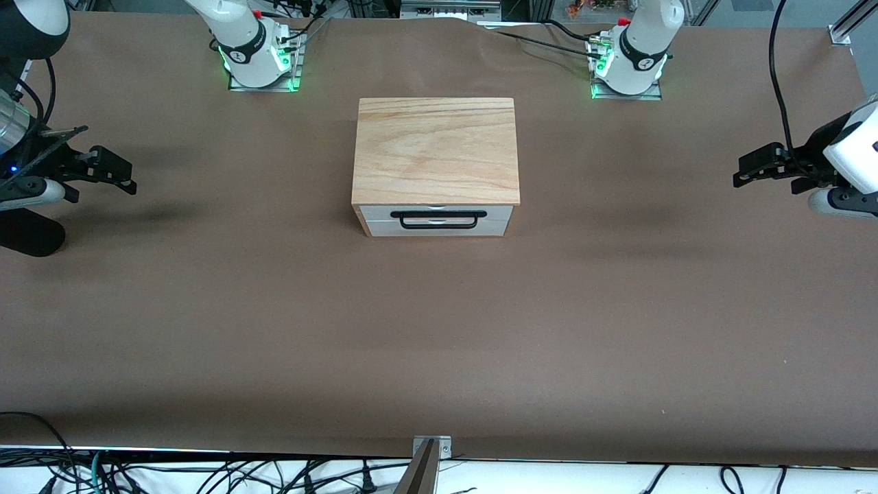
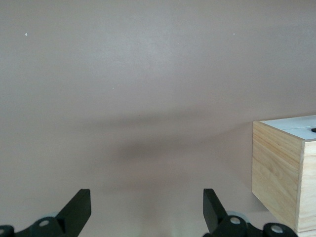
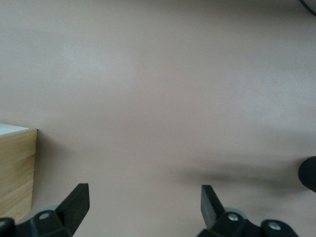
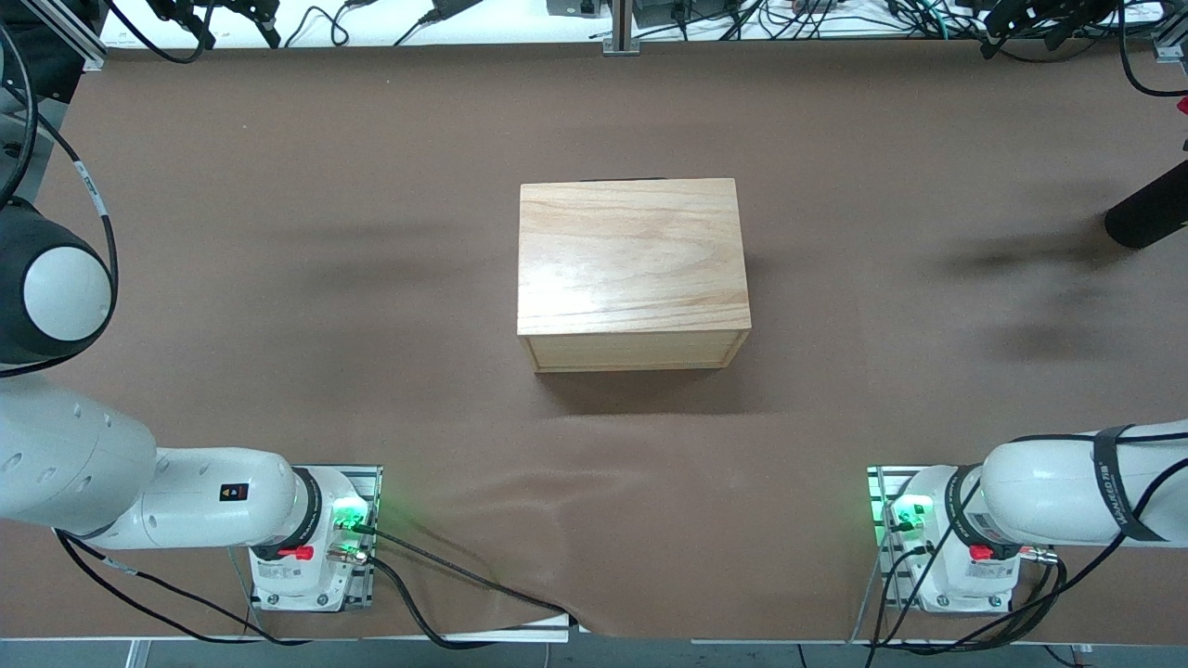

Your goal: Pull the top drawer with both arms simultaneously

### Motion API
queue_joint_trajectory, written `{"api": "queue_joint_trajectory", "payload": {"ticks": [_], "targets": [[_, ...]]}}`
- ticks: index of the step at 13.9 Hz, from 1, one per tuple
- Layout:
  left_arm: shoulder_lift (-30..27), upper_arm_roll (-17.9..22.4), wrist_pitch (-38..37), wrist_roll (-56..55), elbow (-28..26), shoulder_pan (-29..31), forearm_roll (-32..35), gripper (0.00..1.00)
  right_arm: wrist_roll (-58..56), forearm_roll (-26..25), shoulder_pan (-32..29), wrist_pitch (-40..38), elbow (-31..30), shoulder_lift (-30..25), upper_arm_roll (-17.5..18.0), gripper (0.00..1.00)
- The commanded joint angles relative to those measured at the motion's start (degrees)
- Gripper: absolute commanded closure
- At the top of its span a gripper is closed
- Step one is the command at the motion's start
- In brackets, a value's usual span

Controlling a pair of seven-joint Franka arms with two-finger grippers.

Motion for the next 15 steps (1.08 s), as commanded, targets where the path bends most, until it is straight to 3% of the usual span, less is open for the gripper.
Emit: {"api": "queue_joint_trajectory", "payload": {"ticks": [1, 15], "targets": [[0.0, -0.2, 0.1, 0.9, 0.1, 0.2, 0.6, 0.0, 0.5, -0.6, -0.1, 0.1, -0.8, -0.8, 0.3, 0.0], [0.0, -0.2, 0.1, 1.2, 0.1, 0.2, 0.6, 0.0, -0.2, -0.6, -0.1, 0.1, -0.8, -0.6, 0.3, 0.0]]}}
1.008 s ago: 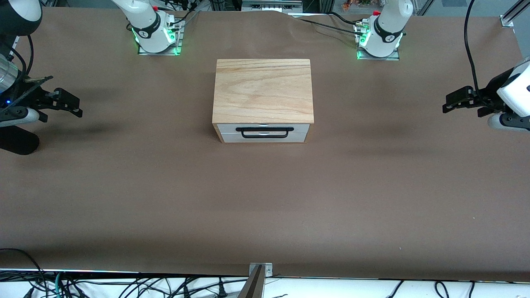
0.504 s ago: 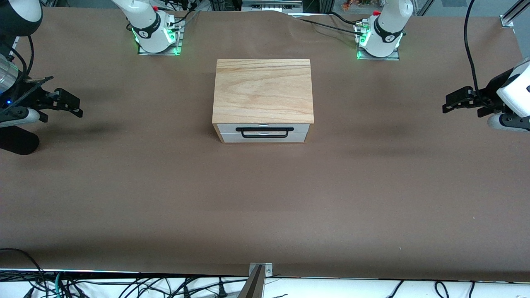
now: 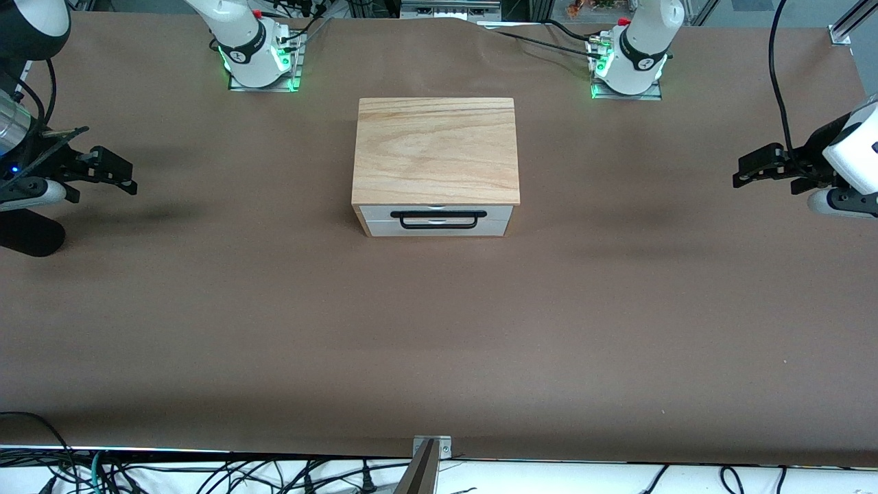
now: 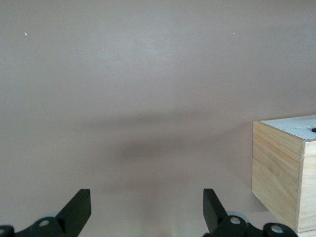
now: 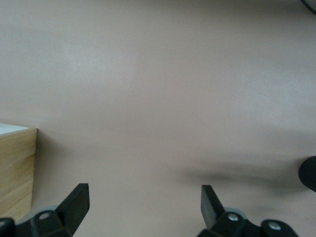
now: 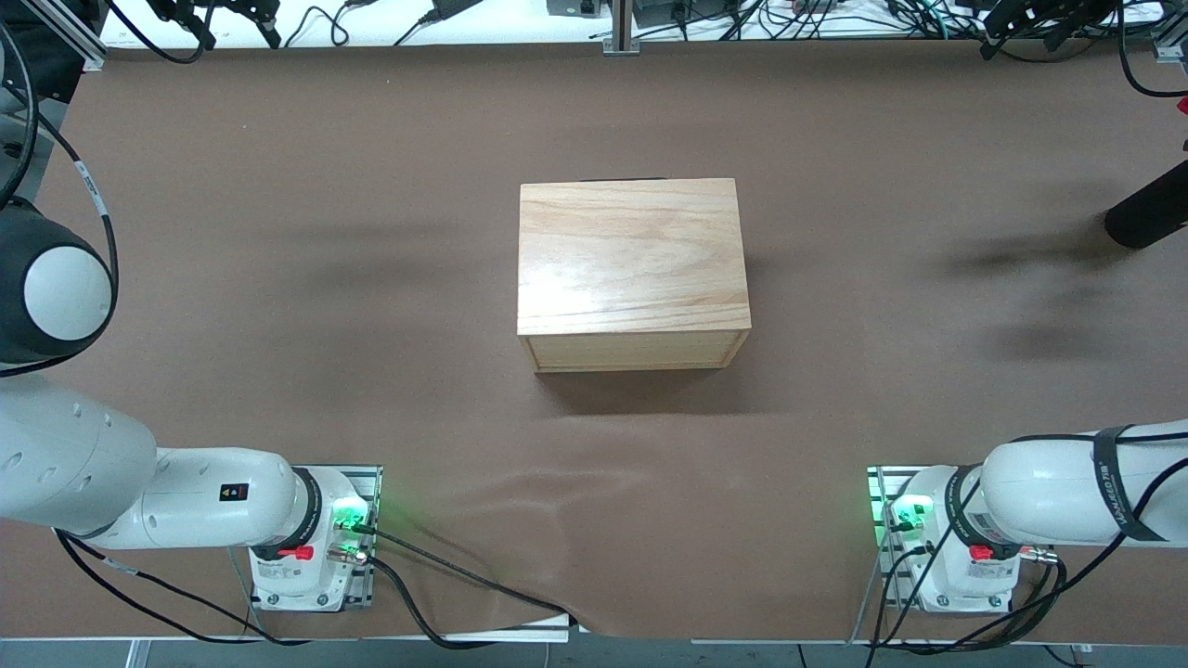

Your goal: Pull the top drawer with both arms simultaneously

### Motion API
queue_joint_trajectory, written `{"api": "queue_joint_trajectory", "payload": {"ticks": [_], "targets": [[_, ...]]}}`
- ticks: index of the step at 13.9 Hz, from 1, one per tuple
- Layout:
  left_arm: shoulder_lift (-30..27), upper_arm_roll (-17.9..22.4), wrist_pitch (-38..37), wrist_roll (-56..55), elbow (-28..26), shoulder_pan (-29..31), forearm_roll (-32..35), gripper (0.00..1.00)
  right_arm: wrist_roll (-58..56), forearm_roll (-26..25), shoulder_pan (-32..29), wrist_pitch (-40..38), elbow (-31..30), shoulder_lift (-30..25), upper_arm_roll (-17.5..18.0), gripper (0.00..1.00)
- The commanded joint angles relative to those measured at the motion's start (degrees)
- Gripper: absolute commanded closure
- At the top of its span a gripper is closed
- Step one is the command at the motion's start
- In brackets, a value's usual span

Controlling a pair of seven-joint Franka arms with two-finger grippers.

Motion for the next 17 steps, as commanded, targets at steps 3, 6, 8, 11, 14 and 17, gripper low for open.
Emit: {"api": "queue_joint_trajectory", "payload": {"ticks": [3, 6, 8, 11, 14, 17], "targets": [[-0.1, -0.2, 0.1, 1.2, 0.1, 0.2, 0.6, 0.0, -0.2, -0.5, -0.1, 0.1, -0.8, -0.5, 0.3, 0.0], [-0.1, -0.2, 0.0, 1.2, 0.1, 0.2, 0.6, 0.0, -0.1, -0.5, -0.1, 0.1, -0.8, -0.5, 0.3, 0.0], [-0.1, -0.2, 0.1, 1.2, 0.1, 0.2, 0.6, 0.0, -0.1, -0.5, -0.1, 0.1, -0.8, -0.5, 0.3, 0.0], [-0.1, -0.2, 0.1, 1.2, 0.1, 0.2, 0.6, 0.0, -0.1, -0.5, -0.1, 0.1, -0.8, -0.5, 0.3, 0.0], [-0.1, -0.2, 0.0, 1.2, 0.1, 0.2, 0.6, 0.0, 0.0, -0.5, -0.1, 0.1, -0.8, -0.5, 0.3, 0.0], [-0.1, -0.2, 0.1, 1.2, 0.1, 0.2, 0.6, 0.0, -0.1, -0.5, -0.1, -1.7, -0.3, -0.4, 0.3, 0.0]]}}
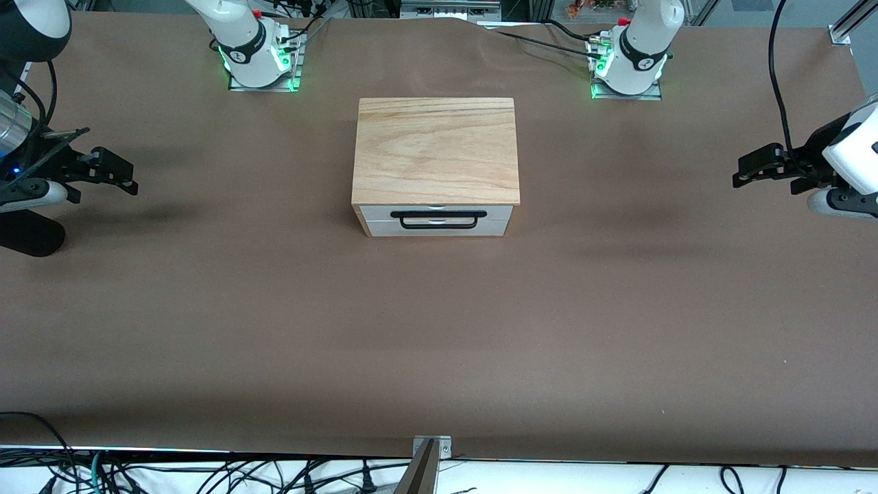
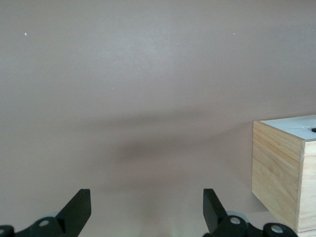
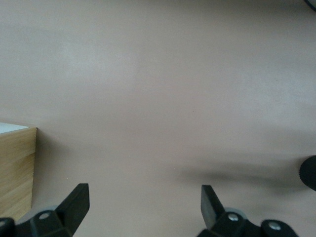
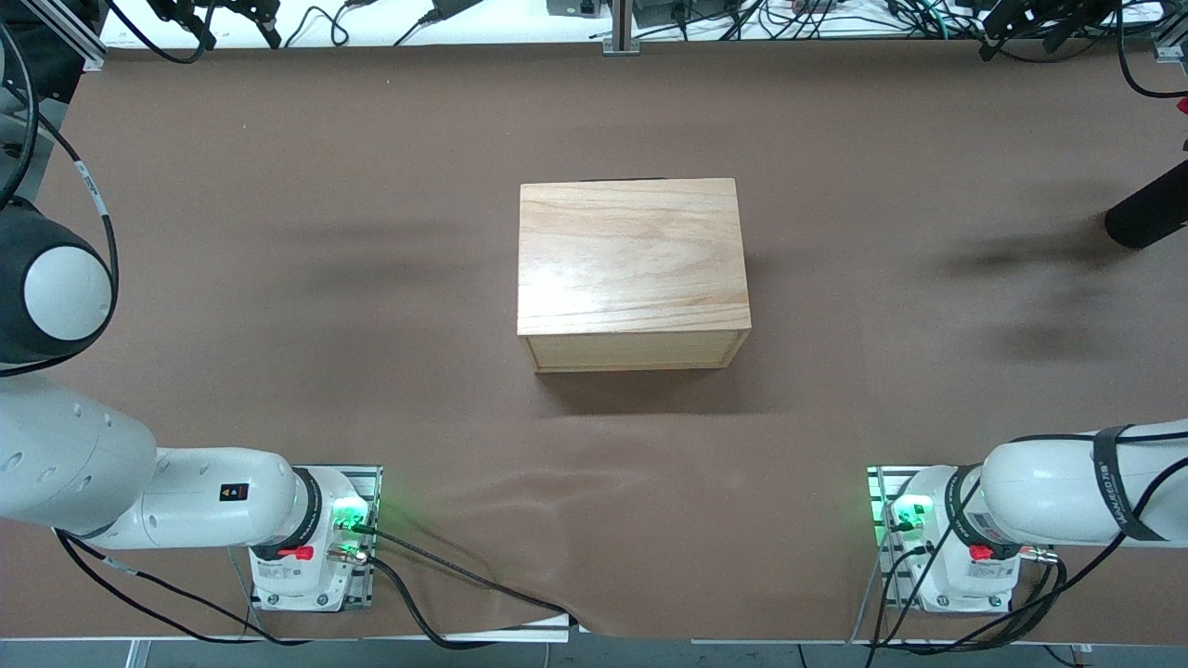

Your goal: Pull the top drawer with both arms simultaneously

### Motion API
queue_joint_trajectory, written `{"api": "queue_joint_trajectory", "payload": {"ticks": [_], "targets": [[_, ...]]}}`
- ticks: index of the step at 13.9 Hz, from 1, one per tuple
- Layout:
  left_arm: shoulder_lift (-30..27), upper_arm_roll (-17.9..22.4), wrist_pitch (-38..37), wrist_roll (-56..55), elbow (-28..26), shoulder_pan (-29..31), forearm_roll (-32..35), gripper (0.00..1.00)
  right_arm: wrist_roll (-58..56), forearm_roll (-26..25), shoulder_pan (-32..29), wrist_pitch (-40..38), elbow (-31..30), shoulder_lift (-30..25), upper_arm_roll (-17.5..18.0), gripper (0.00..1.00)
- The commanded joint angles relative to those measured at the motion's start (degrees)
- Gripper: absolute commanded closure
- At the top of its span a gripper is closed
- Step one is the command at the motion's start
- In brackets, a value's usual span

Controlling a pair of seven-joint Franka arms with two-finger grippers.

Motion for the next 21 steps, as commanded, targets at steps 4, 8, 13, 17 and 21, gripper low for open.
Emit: {"api": "queue_joint_trajectory", "payload": {"ticks": [4, 8, 13, 17, 21], "targets": [[-0.1, -0.3, 0.1, 0.9, 0.1, -0.4, 0.6, 0.0, -0.4, 0.2, 0.0, -6.8, 2.5, 1.5, 0.3, 0.0], [0.0, -0.8, 0.1, 0.9, 0.1, -0.7, 0.6, 0.0, -0.2, 2.1, 3.4, -7.3, 2.6, 2.5, 0.4, 0.0], [0.8, -0.7, 0.1, 1.1, 0.1, -0.6, 0.6, 0.0, -0.2, 12.9, 4.4, -7.3, 2.6, 6.6, 0.4, 0.0], [5.9, -0.8, 0.1, 1.5, 0.1, -1.5, 0.7, 0.0, -0.3, 21.2, 4.4, -7.3, 2.5, 11.5, 0.3, 0.0], [11.5, -0.8, 0.3, 1.4, 0.1, -3.5, -5.3, 0.0, -5.3, 33.3, 4.4, -7.3, 2.0, 17.0, 0.4, 0.0]]}}
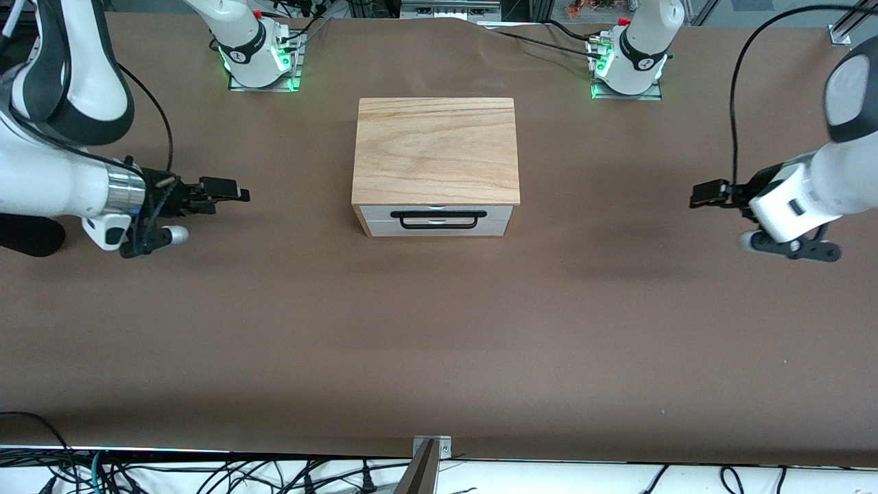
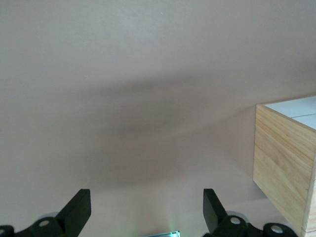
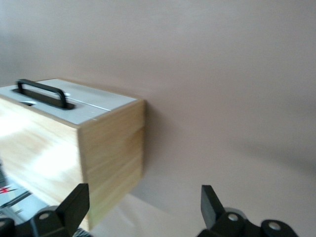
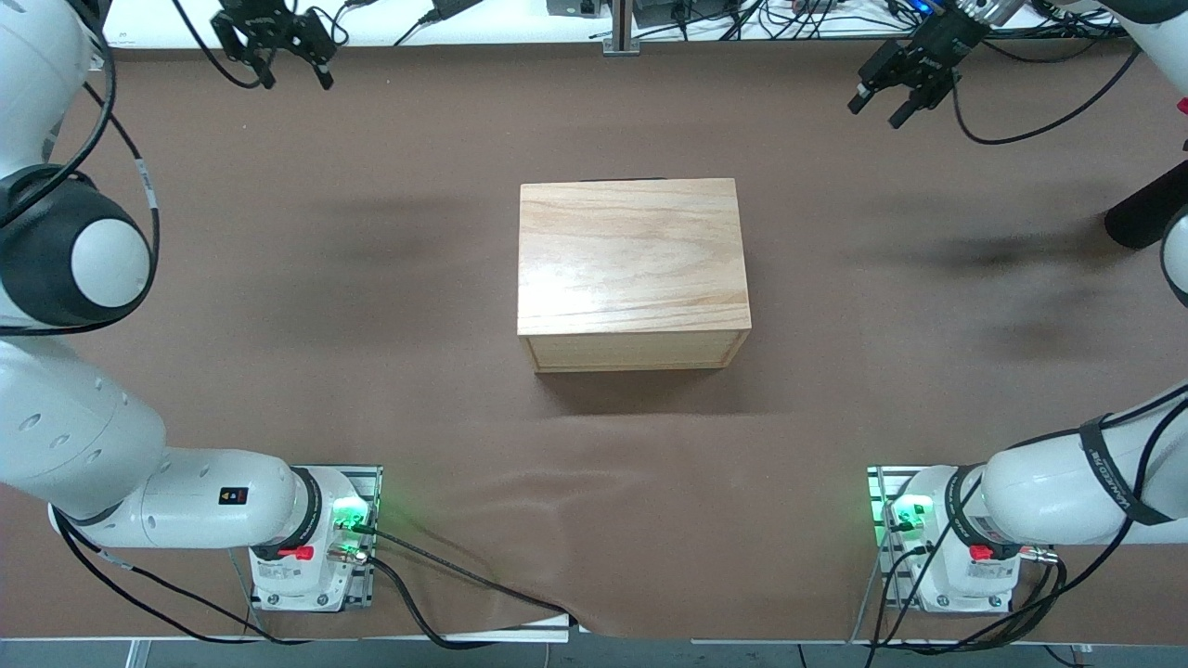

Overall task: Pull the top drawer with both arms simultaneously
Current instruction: 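Move the left gripper and the right gripper toward the drawer handle ends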

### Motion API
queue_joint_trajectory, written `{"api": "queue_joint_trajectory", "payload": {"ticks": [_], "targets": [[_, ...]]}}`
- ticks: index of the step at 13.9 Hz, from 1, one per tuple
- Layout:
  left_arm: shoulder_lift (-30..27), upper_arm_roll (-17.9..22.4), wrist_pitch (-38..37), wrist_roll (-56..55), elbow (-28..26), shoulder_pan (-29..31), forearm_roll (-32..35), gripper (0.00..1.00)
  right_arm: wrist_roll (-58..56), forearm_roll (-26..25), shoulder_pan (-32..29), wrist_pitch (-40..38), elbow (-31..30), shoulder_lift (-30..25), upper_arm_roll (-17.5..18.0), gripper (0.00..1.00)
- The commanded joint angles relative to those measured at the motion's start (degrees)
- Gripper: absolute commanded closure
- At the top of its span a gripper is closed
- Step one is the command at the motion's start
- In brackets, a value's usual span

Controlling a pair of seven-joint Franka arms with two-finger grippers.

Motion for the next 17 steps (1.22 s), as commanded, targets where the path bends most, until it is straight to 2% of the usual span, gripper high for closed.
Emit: {"api": "queue_joint_trajectory", "payload": {"ticks": [1, 4, 5, 7, 10, 13, 15, 17], "targets": [[4.1, 0.2, 0.1, 1.1, 0.5, 0.0, -8.2, 0.0, -3.6, 8.8, -0.3, -1.3, 1.1, 4.4, 0.0, 0.0], [9.3, 0.0, 2.3, 1.3, 0.5, -0.7, -19.9, 0.0, -11.2, 15.8, -0.1, -1.2, -0.1, 7.9, 0.1, 0.0], [11.6, -1.5, 4.6, 2.7, 0.5, -1.4, -24.4, 0.0, -15.6, 19.3, 0.2, -0.5, -1.6, 8.8, 0.5, 0.0], [16.2, -2.2, 9.1, 7.9, 0.2, -2.7, -33.5, 0.0, -21.6, 26.9, 1.1, 1.8, -3.9, 11.2, 0.7, 0.0], [21.8, -2.3, 13.0, 17.9, -0.6, -2.9, -43.2, 0.0, -31.5, 37.5, 4.7, 5.3, -5.2, 14.7, 0.7, 0.0], [22.5, -3.1, 15.7, 20.2, -2.6, -3.6, -45.8, 0.0, -35.8, 45.0, 8.0, 8.4, -5.6, 17.4, 0.7, 0.0], [22.5, -3.3, 16.1, 24.3, -5.8, -4.2, -52.5, 0.0, -37.7, 51.0, 10.8, 10.5, -5.6, 19.0, 0.7, 0.0], [22.0, -3.3, 17.1, 32.2, -11.8, -4.2, -61.3, 0.0, -39.5, 53.1, 12.2, 12.1, -6.2, 19.6, 0.7, 0.01]]}}
